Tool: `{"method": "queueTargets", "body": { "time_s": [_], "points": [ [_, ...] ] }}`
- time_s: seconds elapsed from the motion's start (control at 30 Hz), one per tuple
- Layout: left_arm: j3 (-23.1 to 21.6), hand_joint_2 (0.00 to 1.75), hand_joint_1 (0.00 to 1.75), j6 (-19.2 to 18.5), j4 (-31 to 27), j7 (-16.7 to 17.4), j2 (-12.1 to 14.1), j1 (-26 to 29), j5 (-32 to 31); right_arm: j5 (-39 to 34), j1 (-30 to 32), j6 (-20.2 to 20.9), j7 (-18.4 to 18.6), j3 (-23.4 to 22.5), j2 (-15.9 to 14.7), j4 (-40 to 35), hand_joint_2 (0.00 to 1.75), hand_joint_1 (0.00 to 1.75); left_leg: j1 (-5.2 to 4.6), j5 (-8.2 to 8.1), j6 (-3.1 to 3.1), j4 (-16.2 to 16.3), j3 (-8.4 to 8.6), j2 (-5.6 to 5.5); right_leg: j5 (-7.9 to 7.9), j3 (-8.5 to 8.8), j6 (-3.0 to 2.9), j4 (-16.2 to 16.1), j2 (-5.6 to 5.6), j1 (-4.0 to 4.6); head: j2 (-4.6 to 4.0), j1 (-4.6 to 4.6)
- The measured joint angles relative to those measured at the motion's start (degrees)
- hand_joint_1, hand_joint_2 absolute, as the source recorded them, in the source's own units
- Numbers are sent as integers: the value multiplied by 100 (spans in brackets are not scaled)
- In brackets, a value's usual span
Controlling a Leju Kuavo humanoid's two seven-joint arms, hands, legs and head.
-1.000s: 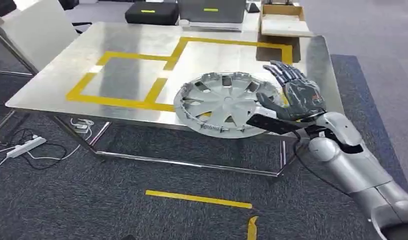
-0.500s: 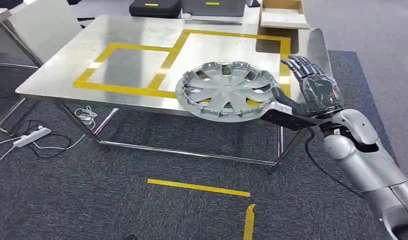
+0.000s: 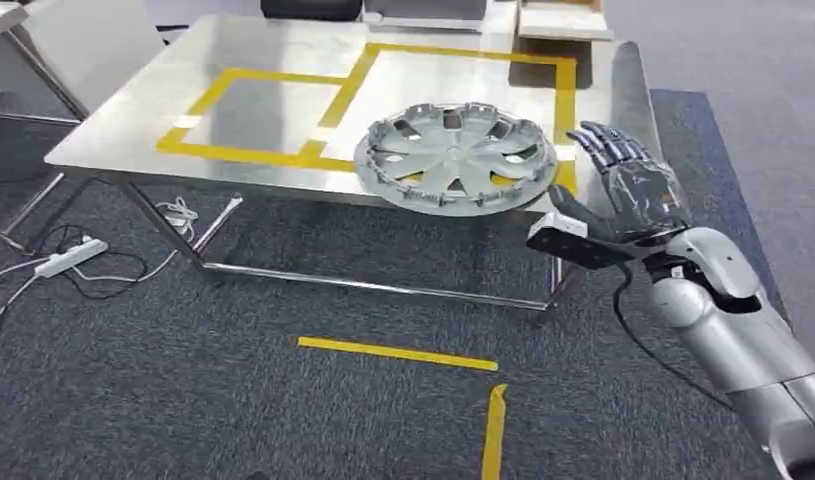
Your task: Take the parts from the cabinet and place them on the table.
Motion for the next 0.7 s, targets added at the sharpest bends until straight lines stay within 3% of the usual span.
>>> {"method": "queueTargets", "body": {
  "time_s": [0.07, 0.1, 0.17, 0.2, 0.23, 0.27, 0.3, 0.37, 0.4, 0.43, 0.53, 0.57, 0.6, 0.63, 0.7],
  "points": [
    [0, 0, 0, -20, 0, -2, 4, 15, 0, 4, 22, 2, -2, 2, -2, 0, 0, 0, -11, 37, -56, -22, -46, -13, 89, -58, -76, -59, -15, -27, 0, 2],
    [0, 0, 0, -26, 0, -9, 4, 11, 0, 4, 15, 4, -4, 2, -2, 0, 0, 0, 5, -165, -111, 65, -97, -17, 146, -85, -130, -64, -22, -45, 0, -15],
    [0, 0, 0, -33, 0, -11, 2, 7, 0, 4, 15, 2, -4, 0, -2, -2, 0, 0, 44, -805, -166, 927, -305, -19, 193, -143, -203, -61, -39, -41, 0, -33],
    [0, 0, 0, -46, 0, -26, -4, 2, -2, 6, 13, 4, -7, 2, -2, -2, 0, 0, 61, -1027, -186, 1415, -430, -17, 204, -170, -210, -60, -43, -39, 0, -26],
    [-2, 0, 0, -63, 0, -53, -11, 3, -7, 11, 13, 4, -7, 2, -2, 0, 0, 0, 75, -1118, -203, 1752, -491, -18, 225, -200, -211, -48, -43, -39, 0, -31],
    [-2, 0, 0, -79, 0, -81, -13, 2, -18, 15, 14, 4, -7, 0, -2, 0, 0, 0, 93, -1068, -214, 1800, -436, -18, 229, -228, -210, -34, -42, -40, 0, -33],
    [-2, 0, 0, -81, 0, -105, -13, -1, -17, 18, 11, 4, -9, 0, -4, -2, 0, 0, 109, -916, -217, 1599, -279, -17, 235, -255, -205, -4, -38, -43, 0, -33],
    [-2, 0, 0, -81, 0, -114, -4, -17, -17, 20, -7, 4, -11, -15, -4, -2, 0, 0, 121, -514, -188, 714, 244, -18, 231, -283, -198, 56, -32, -49, 0, -35],
    [-2, 0, 0, -79, 0, -114, 0, -24, -17, 20, -13, 7, -15, -24, -4, -2, 0, 0, 119, -498, -165, 336, 428, -19, 219, -303, -178, 78, -33, -50, 0, -33],
    [-2, 0, 0, -79, 0, -114, 0, -37, -17, 20, -27, 9, -18, -35, -9, -4, 0, 0, 91, -534, -155, 234, 506, -28, 229, -352, -145, 97, -32, -21, 0, -26],
    [-2, 0, 0, -76, 0, -114, 0, -41, -17, 13, -10, 13, -30, -46, -24, -4, 0, 0, 64, -543, -117, 165, 464, -30, 307, -405, -38, 95, -35, -45, 0, -24],
    [-2, 0, 0, -74, 0, -114, 0, -44, -17, 4, -6, 11, -50, -55, -48, -9, 0, 0, 105, -549, -87, 33, 481, -23, 267, -461, -1, 119, -36, -47, 0, -24],
    [-2, 0, 0, -74, 0, -114, -4, -46, -17, 0, -2, 11, -61, -59, -66, -13, 0, 0, 106, -508, -29, 24, 468, -23, 141, -549, 16, 208, -28, -50, 0, -13],
    [0, 0, 0, -70, 0, -111, 4, -43, -17, 0, -4, 7, -61, -61, -83, -24, 0, 0, 105, -489, 14, 24, 443, -29, -80, -666, 26, 517, -23, -48, 0, -9],
    [0, 0, 0, -61, 0, -111, 15, -45, -15, 11, 35, -2, -59, -63, -96, -26, 0, 0, 86, -459, 60, 26, 406, -31, -482, -1027, 39, 1410, -19, -48, 0, -9]
  ]
}}
